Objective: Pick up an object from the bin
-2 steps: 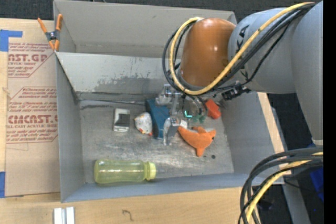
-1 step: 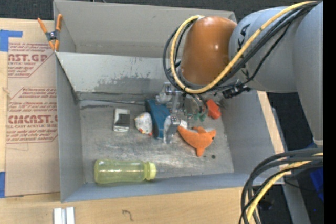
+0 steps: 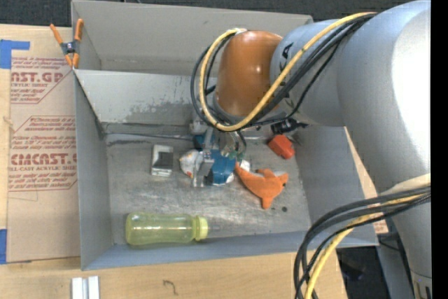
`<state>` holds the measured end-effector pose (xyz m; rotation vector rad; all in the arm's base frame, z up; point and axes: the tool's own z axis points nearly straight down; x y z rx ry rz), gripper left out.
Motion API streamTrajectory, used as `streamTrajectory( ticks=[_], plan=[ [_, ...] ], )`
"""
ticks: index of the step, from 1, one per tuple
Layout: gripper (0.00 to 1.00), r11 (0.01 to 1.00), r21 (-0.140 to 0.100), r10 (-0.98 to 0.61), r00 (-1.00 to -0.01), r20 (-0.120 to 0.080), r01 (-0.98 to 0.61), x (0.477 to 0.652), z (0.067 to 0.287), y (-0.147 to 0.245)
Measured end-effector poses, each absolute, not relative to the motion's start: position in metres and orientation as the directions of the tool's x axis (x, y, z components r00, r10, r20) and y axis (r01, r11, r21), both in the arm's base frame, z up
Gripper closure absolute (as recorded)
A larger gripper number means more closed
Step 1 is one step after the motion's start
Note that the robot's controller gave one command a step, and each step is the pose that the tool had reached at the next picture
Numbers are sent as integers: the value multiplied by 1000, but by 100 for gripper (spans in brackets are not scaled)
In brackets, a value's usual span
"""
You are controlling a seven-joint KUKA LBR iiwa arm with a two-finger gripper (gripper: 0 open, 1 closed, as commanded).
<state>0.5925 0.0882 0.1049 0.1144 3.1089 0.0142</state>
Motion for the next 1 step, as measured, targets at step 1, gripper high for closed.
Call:
streamTrajectory(
  ticks=[1],
  plan=[
    [0, 992, 1, 129, -992, 2, 129, 586, 101, 93]
  ],
)
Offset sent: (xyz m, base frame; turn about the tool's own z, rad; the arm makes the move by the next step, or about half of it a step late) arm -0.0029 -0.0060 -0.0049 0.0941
